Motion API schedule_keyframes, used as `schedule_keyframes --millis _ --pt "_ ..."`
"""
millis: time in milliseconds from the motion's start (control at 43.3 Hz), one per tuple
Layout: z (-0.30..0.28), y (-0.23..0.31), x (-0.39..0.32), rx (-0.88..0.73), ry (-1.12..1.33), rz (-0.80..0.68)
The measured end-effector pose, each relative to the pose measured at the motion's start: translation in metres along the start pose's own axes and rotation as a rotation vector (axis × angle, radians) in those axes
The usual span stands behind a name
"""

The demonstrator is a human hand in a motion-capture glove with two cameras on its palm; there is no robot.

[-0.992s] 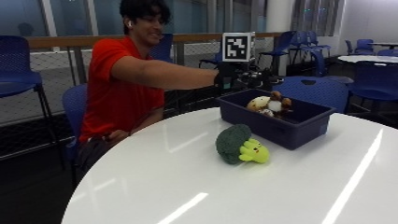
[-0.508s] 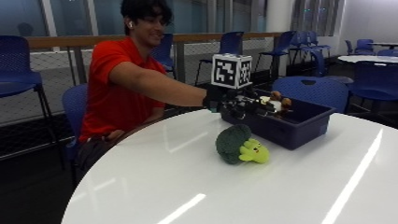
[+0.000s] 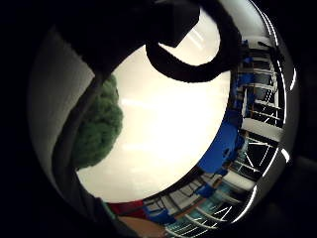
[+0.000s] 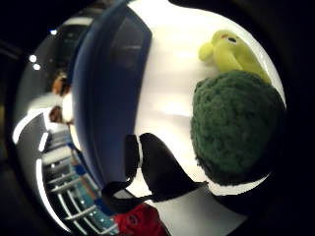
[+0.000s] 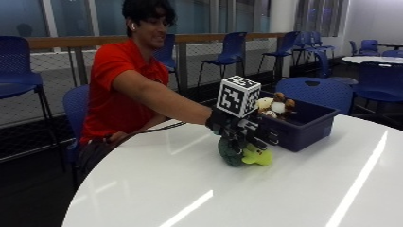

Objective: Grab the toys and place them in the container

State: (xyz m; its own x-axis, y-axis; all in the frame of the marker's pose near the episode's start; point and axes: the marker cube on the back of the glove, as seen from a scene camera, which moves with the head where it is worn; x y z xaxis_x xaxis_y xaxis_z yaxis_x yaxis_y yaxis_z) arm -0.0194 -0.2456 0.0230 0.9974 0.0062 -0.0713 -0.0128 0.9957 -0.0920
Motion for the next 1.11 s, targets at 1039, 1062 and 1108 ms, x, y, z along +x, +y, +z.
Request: schedule_keyframes --millis 1039,1062,1108 --pt "0.031 -0.003 -0.007 0.010 0.117 0.003" --pt "0.031 -0.003 -0.007 0.022 0.123 0.005" --pt "0.031 -0.002 -0.007 0.052 0.130 0.008"
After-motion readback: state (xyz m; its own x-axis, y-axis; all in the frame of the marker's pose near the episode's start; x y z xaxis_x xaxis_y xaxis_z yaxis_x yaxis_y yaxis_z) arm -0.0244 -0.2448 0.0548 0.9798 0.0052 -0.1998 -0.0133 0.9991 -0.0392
